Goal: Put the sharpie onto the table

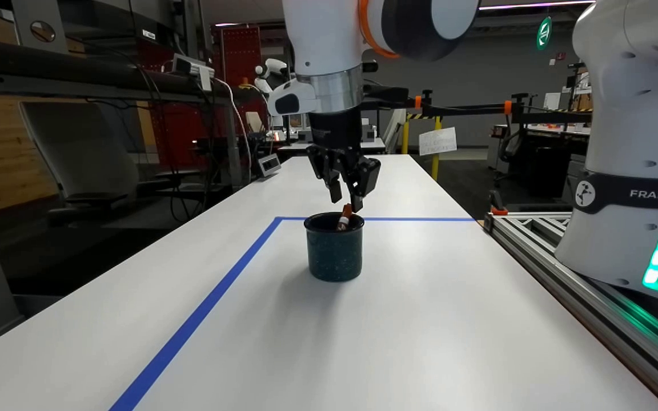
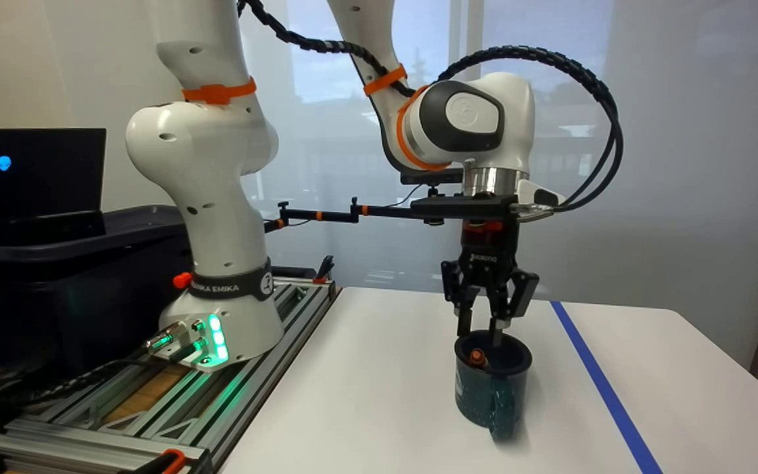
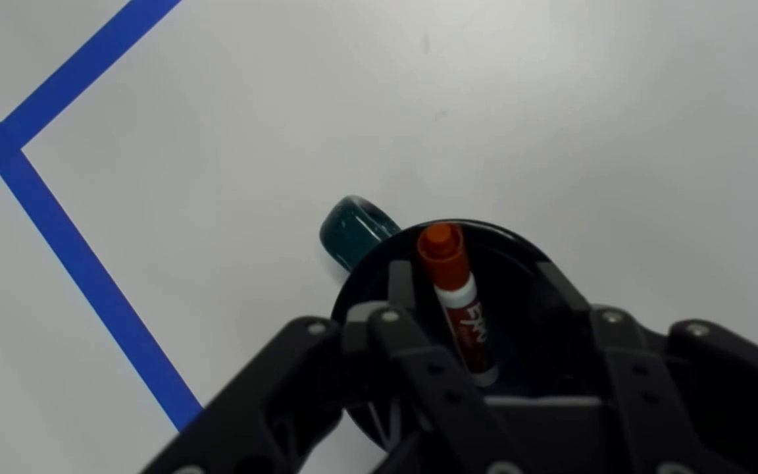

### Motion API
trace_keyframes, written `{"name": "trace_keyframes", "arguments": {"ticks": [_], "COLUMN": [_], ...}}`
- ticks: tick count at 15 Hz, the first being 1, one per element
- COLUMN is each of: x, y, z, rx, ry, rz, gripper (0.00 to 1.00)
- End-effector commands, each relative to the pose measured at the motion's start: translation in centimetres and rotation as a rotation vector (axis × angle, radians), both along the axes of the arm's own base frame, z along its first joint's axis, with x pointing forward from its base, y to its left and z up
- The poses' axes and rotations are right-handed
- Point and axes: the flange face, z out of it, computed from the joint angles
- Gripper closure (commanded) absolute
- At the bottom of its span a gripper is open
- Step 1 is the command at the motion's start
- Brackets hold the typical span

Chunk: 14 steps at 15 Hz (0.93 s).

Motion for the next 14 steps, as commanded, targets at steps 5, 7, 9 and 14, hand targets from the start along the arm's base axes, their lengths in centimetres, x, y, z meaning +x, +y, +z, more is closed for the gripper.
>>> {"name": "trace_keyframes", "arguments": {"ticks": [5, 7, 9, 14], "x": [0.3, 0.3, 0.3, 0.3], "y": [-0.6, -0.8, -0.9, -0.6], "z": [-0.9, -1.3, -1.6, -1.3], "rx": [-0.008, -0.006, -0.008, -0.034], "ry": [-0.005, 0.001, 0.007, -0.005], "rz": [0.0, -0.004, -0.005, 0.021], "gripper": [0.56, 0.63, 0.64, 1.0]}}
